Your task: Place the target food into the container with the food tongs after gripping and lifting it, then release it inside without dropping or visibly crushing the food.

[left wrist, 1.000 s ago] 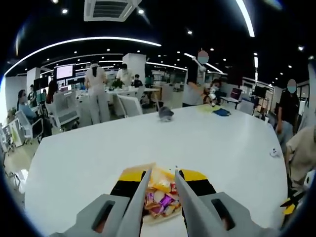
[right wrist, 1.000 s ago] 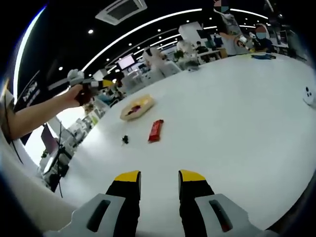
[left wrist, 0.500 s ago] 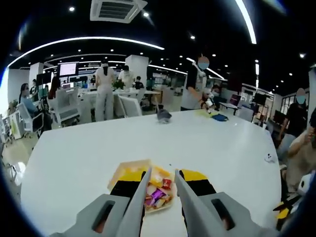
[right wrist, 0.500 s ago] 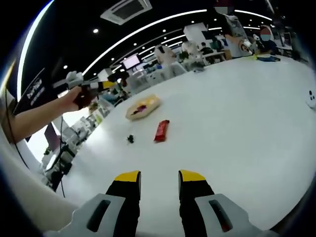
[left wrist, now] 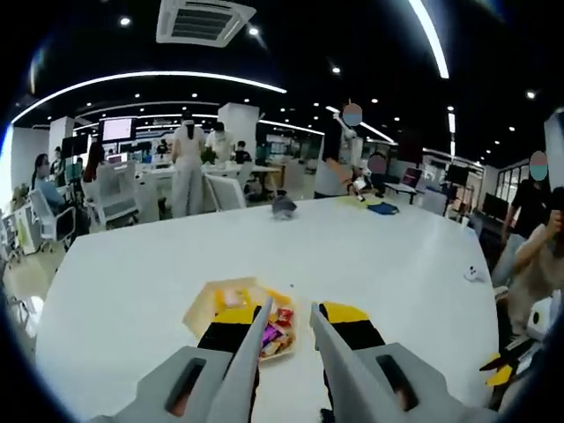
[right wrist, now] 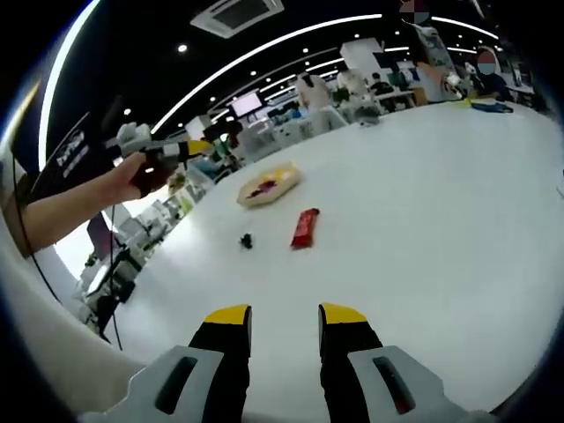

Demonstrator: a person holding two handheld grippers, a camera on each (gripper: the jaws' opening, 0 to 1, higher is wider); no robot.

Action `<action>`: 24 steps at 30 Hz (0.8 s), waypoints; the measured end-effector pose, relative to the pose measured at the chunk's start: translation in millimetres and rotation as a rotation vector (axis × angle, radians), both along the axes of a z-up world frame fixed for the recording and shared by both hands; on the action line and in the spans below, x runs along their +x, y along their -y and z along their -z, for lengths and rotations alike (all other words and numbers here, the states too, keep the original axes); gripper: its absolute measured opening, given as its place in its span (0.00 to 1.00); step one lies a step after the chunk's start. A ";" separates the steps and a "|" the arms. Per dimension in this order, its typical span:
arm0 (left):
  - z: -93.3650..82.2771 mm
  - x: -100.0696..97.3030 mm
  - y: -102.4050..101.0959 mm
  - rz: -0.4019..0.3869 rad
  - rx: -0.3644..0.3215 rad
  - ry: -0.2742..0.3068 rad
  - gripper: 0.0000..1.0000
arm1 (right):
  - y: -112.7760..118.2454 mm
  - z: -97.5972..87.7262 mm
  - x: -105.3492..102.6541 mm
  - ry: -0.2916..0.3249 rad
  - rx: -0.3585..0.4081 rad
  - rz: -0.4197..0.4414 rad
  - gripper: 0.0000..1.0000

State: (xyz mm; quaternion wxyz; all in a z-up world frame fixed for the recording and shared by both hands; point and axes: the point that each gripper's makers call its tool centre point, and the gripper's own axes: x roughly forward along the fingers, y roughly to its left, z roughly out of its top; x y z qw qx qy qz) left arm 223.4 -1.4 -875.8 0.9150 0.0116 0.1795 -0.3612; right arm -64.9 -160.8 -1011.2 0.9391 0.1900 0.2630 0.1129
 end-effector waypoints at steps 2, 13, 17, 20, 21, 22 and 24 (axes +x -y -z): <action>2.5 -3.2 -4.0 -0.005 -0.004 -0.011 0.25 | -1.6 1.0 1.0 -0.001 0.003 -0.003 0.30; 15.1 -29.5 -19.8 -0.027 -0.007 -0.031 0.25 | -19.8 2.3 9.8 -0.006 0.011 -0.062 0.30; 21.8 -46.5 -20.5 -0.003 0.019 -0.026 0.25 | -27.0 0.7 11.8 -0.007 0.005 -0.089 0.30; 27.8 -55.4 -24.6 -0.020 -0.009 -0.045 0.25 | -31.1 3.2 14.0 -0.012 0.007 -0.105 0.30; 29.6 -56.9 -26.0 -0.024 -0.014 -0.050 0.25 | -31.6 3.4 14.0 -0.013 0.008 -0.107 0.30; 36.5 -53.1 -32.5 -0.038 -0.024 -0.058 0.25 | -33.4 3.1 14.2 -0.013 0.008 -0.114 0.30; 39.5 -54.1 -36.2 -0.048 -0.036 -0.064 0.25 | -36.8 3.0 14.6 -0.016 0.005 -0.127 0.30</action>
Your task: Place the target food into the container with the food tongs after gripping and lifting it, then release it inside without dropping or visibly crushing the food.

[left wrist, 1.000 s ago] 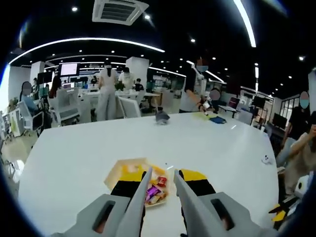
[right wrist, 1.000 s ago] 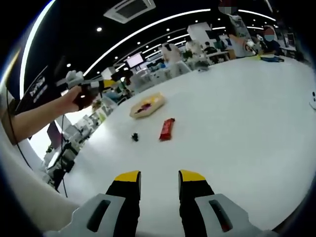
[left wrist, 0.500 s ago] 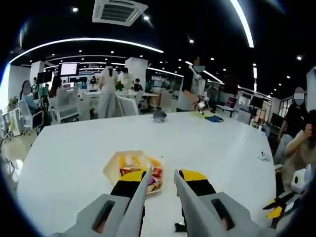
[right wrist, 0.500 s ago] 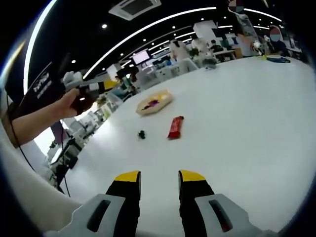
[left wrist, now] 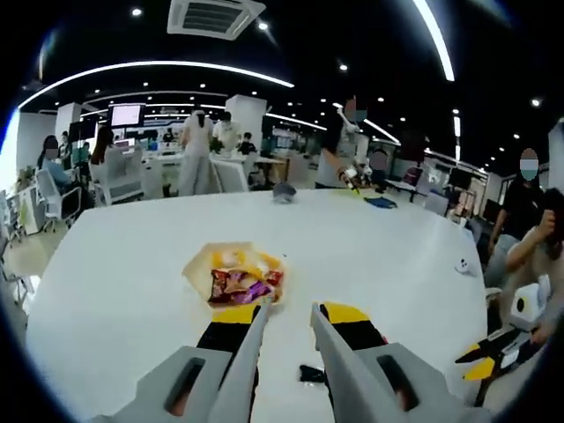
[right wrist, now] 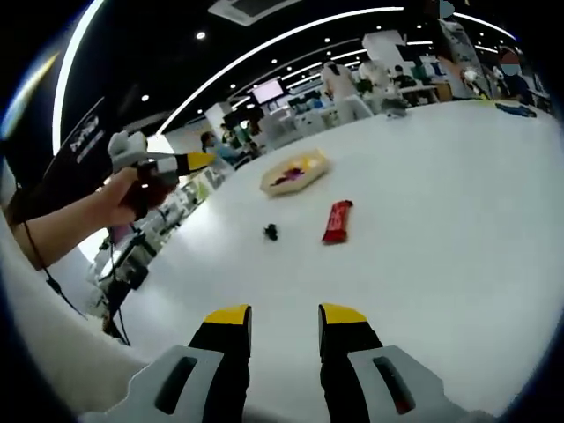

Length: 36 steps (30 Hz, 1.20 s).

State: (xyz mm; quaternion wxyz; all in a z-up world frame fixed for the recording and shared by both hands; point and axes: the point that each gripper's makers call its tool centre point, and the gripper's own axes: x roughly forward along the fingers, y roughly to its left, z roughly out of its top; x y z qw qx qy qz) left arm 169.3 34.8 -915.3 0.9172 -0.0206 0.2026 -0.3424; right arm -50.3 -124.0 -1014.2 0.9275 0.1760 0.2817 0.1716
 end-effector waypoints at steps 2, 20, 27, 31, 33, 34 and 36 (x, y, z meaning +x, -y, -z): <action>1.2 -3.9 -2.7 -0.007 -0.021 -0.001 0.24 | -2.0 0.3 -0.1 -0.001 -0.003 -0.010 0.30; 19.4 -31.2 -2.1 -0.015 -0.033 -0.023 0.24 | -8.8 2.9 -1.7 -0.018 -0.026 -0.056 0.30; 29.6 -37.5 3.8 -0.007 -0.024 -0.043 0.25 | -6.6 2.9 -5.2 -0.024 -0.029 -0.050 0.30; 34.7 -40.5 10.2 0.012 -0.011 -0.048 0.26 | -5.5 3.4 -6.7 -0.024 -0.026 -0.042 0.30; 35.7 -42.1 14.0 0.025 -0.003 -0.040 0.26 | -4.2 3.9 -7.6 -0.025 -0.024 -0.035 0.30; 35.7 -43.0 15.5 0.027 0.002 -0.038 0.26 | -3.3 3.9 -7.7 -0.025 -0.023 -0.031 0.30; 36.7 -43.4 19.4 0.037 0.002 -0.034 0.26 | 0.0 3.9 -8.1 -0.024 -0.020 -0.018 0.30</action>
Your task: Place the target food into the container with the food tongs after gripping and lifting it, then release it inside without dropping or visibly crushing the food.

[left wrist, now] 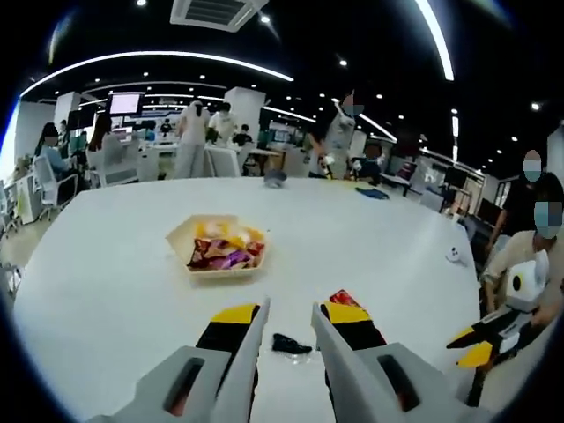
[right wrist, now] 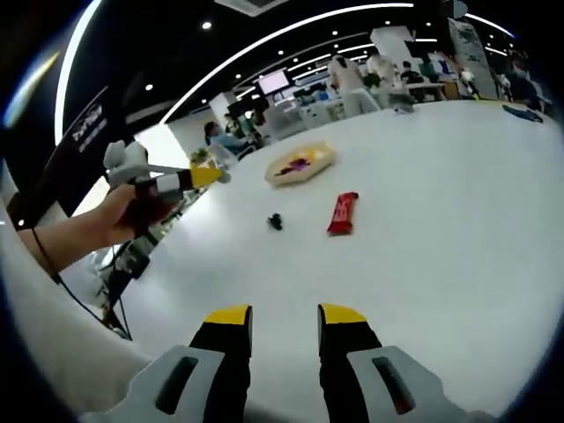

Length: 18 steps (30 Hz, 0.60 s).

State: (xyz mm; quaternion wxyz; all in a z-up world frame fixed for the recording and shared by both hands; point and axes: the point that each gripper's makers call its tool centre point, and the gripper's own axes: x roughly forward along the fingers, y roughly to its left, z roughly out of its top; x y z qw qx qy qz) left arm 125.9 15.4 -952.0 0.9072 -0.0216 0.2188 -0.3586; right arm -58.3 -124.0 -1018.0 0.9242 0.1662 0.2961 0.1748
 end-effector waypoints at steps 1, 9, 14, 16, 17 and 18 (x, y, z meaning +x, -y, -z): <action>-0.2 -0.3 1.6 0.002 -0.003 -0.003 0.26 | 1.0 -0.1 0.1 0.001 0.000 0.004 0.30; -1.3 -5.5 15.9 0.032 -0.010 0.007 0.25 | 9.7 -1.3 3.5 0.010 0.003 0.034 0.30; 0.3 -9.1 23.7 0.049 -0.010 0.004 0.25 | 10.3 -5.1 4.8 0.023 -0.008 0.027 0.30; 0.0 -9.7 25.3 0.054 -0.013 0.002 0.25 | 11.6 -4.5 2.9 0.018 -0.010 0.029 0.30; 0.3 -10.2 26.3 0.057 -0.012 0.002 0.25 | 12.7 -4.2 1.8 0.016 -0.011 0.031 0.30; 1.4 -10.8 27.9 0.062 -0.011 -0.001 0.25 | 15.1 -3.2 0.5 0.013 -0.012 0.037 0.30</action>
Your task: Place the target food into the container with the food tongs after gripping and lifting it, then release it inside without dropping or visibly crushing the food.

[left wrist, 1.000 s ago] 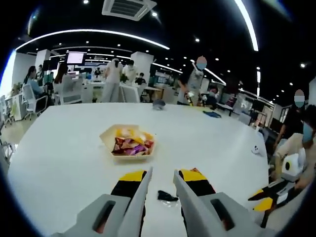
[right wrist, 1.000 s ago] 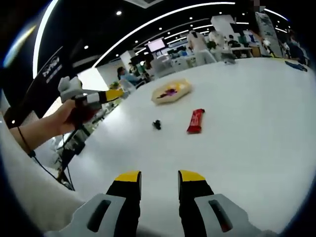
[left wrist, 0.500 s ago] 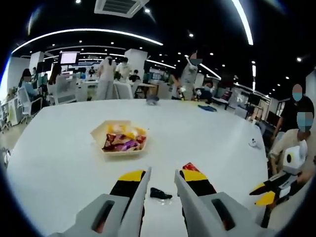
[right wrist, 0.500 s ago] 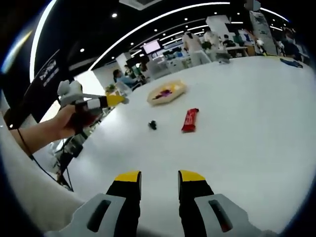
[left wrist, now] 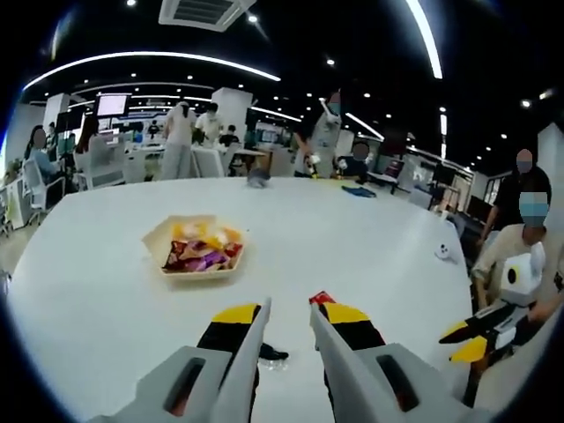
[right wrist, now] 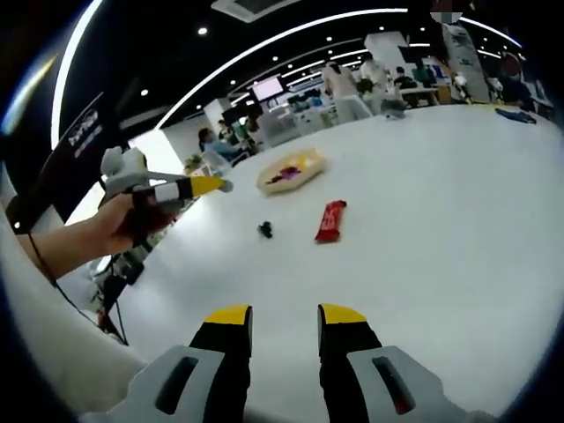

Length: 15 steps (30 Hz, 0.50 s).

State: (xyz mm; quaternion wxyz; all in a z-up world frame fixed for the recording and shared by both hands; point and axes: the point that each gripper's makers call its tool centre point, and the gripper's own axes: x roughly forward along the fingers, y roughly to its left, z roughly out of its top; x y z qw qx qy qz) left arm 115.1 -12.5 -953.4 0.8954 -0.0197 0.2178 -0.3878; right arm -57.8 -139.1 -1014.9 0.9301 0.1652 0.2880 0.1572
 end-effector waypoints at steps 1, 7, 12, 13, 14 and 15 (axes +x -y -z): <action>1.2 -0.6 1.3 0.002 0.000 -0.004 0.25 | 1.6 0.5 -0.7 -0.002 0.001 0.004 0.30; 7.8 -5.5 14.6 0.022 0.004 -0.018 0.25 | 12.4 0.3 -2.0 0.001 0.005 0.037 0.30; 8.1 -7.8 25.0 0.040 0.006 -0.018 0.25 | 19.6 1.2 -3.0 0.002 0.017 0.064 0.30; 8.3 -9.3 27.6 0.048 0.009 -0.018 0.25 | 20.4 2.0 -3.4 0.000 0.021 0.068 0.30; 8.2 -10.9 29.4 0.054 0.014 -0.013 0.25 | 20.7 2.6 -3.7 0.000 0.023 0.070 0.30; 9.1 -12.1 31.3 0.062 0.017 -0.014 0.25 | 21.0 3.7 -4.2 -0.003 0.027 0.073 0.30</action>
